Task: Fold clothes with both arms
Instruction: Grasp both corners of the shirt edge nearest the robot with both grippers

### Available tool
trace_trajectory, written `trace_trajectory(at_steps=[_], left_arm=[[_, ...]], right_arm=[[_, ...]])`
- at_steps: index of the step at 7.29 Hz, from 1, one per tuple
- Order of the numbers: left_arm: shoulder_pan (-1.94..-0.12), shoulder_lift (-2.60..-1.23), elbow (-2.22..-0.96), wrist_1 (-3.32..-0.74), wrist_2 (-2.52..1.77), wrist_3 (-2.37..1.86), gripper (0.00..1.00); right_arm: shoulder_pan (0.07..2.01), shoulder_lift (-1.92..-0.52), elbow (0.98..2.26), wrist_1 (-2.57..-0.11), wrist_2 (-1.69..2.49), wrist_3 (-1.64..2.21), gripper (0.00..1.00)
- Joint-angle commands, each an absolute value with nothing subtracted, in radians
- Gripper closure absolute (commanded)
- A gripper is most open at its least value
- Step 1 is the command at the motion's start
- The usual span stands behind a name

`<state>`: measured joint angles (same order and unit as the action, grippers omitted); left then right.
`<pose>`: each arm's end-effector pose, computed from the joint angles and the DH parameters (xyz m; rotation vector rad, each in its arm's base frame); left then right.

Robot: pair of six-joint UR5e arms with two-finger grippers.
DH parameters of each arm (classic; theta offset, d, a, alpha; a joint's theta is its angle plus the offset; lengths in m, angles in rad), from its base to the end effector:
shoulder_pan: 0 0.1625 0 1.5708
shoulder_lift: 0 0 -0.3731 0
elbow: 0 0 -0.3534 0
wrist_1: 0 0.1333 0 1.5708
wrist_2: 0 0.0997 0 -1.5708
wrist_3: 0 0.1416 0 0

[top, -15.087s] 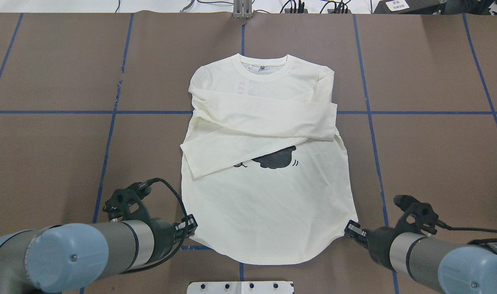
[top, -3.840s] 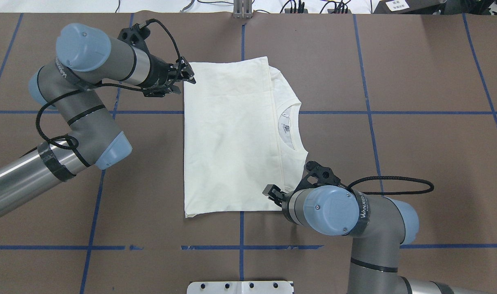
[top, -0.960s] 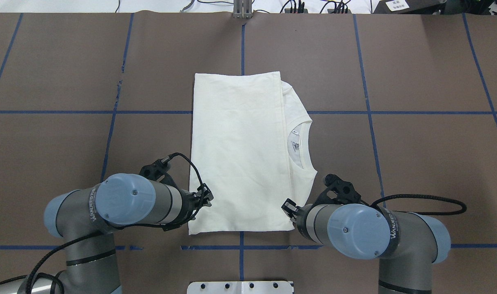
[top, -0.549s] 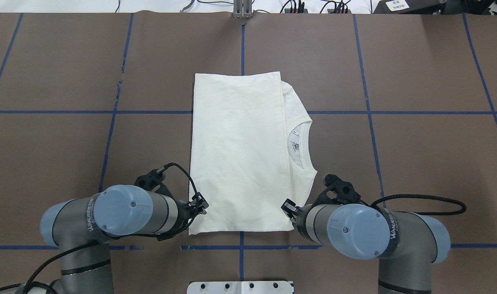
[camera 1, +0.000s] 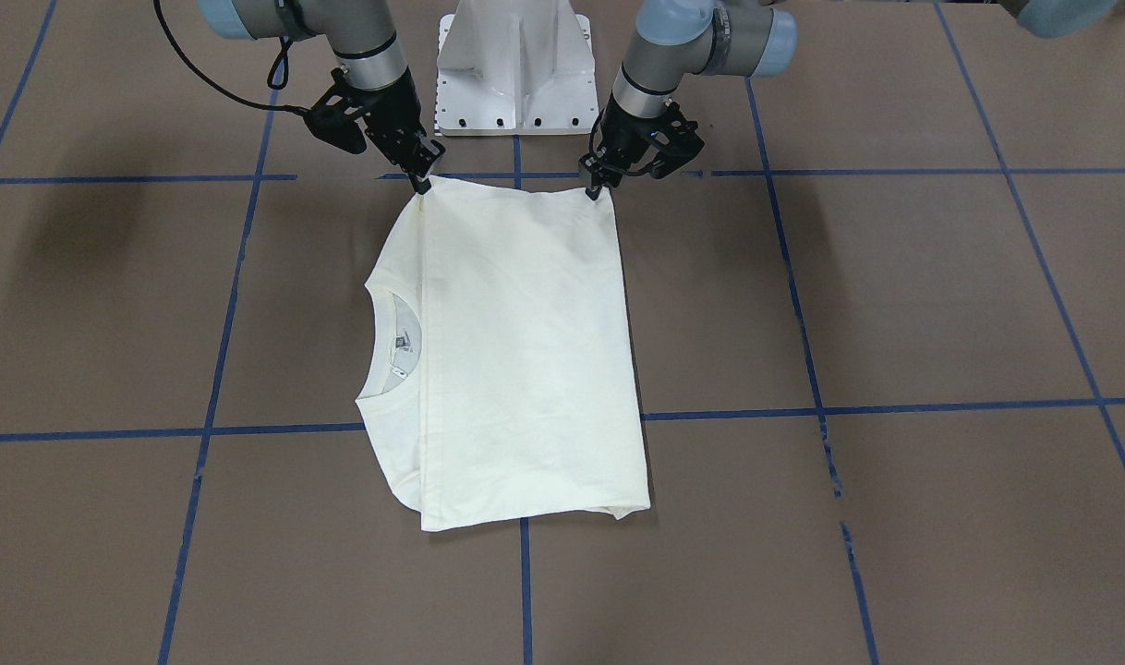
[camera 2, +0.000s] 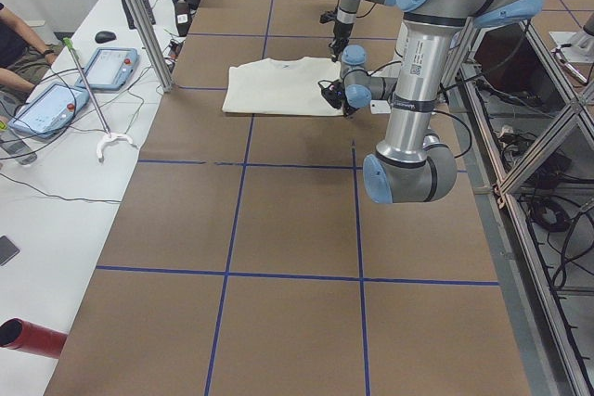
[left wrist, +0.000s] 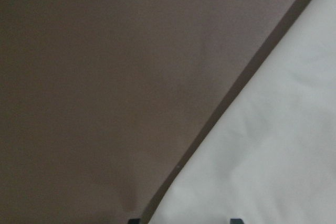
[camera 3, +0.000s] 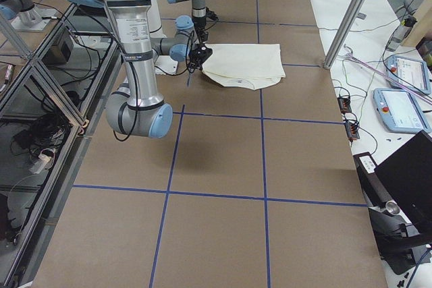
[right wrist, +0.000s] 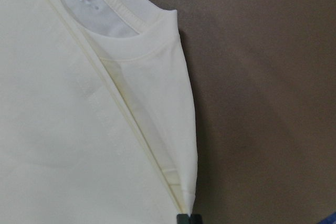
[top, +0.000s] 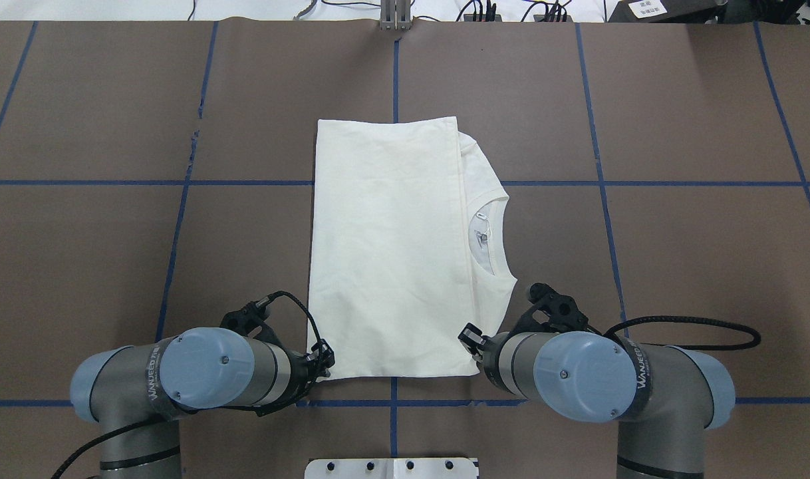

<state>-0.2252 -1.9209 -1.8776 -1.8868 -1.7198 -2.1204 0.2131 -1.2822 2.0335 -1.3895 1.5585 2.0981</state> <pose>0.5400 -0.2389 0.2936 -0.2976 0.9538 -0.6384 -0.4968 -0.2457 0.2832 -0.1376 -0.9433 0.6907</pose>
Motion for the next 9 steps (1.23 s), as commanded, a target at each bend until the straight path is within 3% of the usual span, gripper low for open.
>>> trace_trajectory(at_steps=[1, 2, 5, 6, 8, 9], left_arm=[[-0.219, -1.919, -1.875, -1.887, -1.720, -2.135, 0.86], [-0.219, -1.921, -1.878, -1.887, -1.720, -2.135, 1.00], [-0.224, -1.910, -1.934, -1.885, -1.720, -2.138, 1.00], [-0.221, -1.879, -2.029, -1.884, -1.721, -2.163, 1.00], [-0.212, -1.838, -2.222, -1.873, -1.724, -2.218, 1.00], [-0.221, -1.862, -2.220, -1.868, -1.724, -2.204, 1.00]], right_arm=[[0.213, -1.282, 2.036, -1.390, 1.559, 2.098, 1.00], [0.213, -1.282, 2.036, -1.390, 1.559, 2.098, 1.00], [0.216, -1.282, 2.040, -1.390, 1.559, 2.098, 1.00], [0.218, -1.293, 2.071, -1.390, 1.559, 2.098, 1.00], [0.215, -1.398, 2.234, -1.390, 1.566, 2.100, 1.00], [0.244, -1.390, 2.265, -1.390, 1.563, 2.100, 1.00]])
